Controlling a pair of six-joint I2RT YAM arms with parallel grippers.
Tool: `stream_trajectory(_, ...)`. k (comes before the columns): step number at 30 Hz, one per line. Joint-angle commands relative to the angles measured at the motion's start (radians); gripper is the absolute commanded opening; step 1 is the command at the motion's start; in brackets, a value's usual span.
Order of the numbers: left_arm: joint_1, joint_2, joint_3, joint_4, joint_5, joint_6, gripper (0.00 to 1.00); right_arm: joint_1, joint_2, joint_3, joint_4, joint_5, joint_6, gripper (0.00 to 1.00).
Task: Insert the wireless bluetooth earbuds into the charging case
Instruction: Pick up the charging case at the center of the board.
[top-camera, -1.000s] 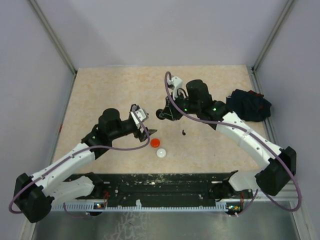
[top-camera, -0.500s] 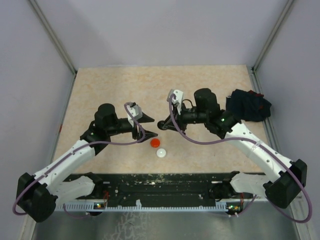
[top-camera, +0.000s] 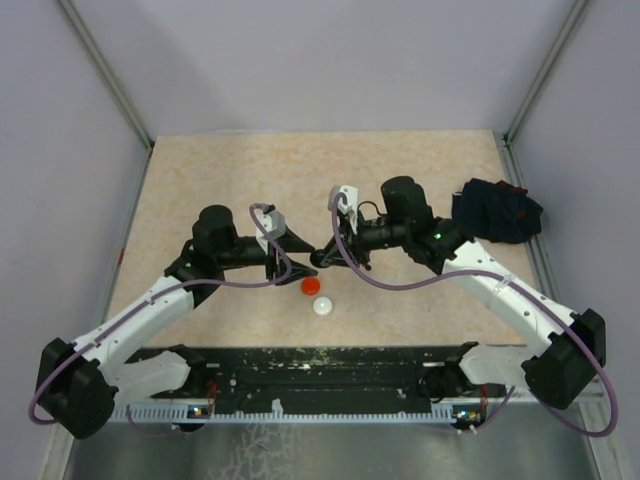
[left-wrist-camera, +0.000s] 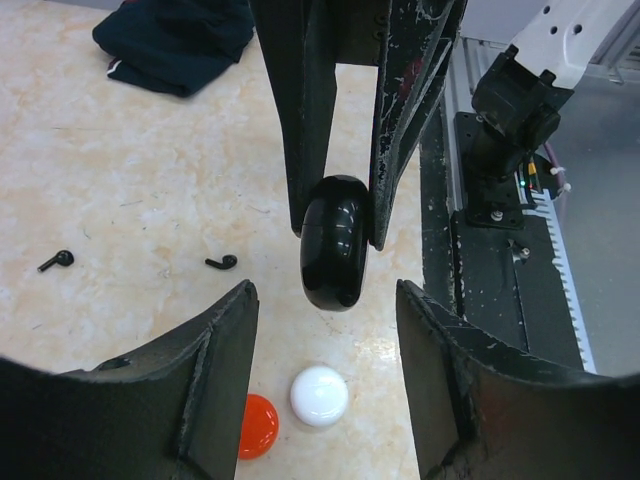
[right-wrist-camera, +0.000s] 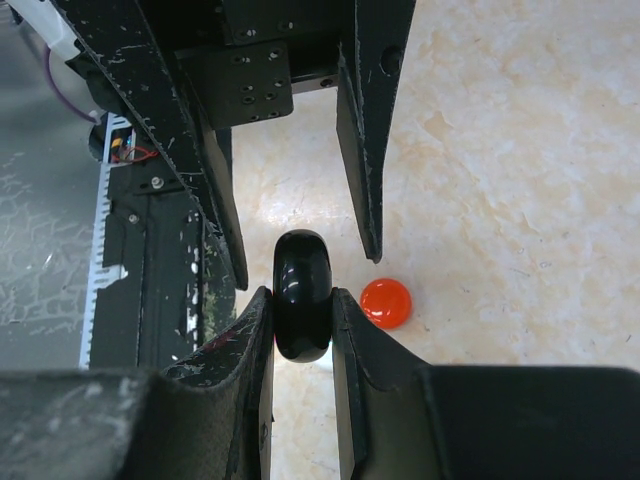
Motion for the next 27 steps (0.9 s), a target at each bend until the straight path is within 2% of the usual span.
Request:
stream_trajectory(1, 0.007, 0.016, 0.025, 0.042, 0.067, -0.031, 0.61, 0.000, -0.001, 0.035, 0.052, -0.034, -0.032, 0.00)
stream_trajectory(17, 0.007, 0.063, 0.021, 0.091, 0.141, -0.080, 0.47, 0.001, 0.014, 0.022, 0.061, -0.073, -0.044, 0.00)
stream_trajectory(22, 0.007, 0.073, 0.016, 0.115, 0.152, -0.096, 0.40, 0.005, 0.013, 0.007, 0.091, -0.092, -0.035, 0.00)
stream_trajectory(27, 0.007, 0.066, -0.005, 0.170, 0.147, -0.127, 0.38, 0.006, 0.000, -0.030, 0.165, -0.108, 0.005, 0.00)
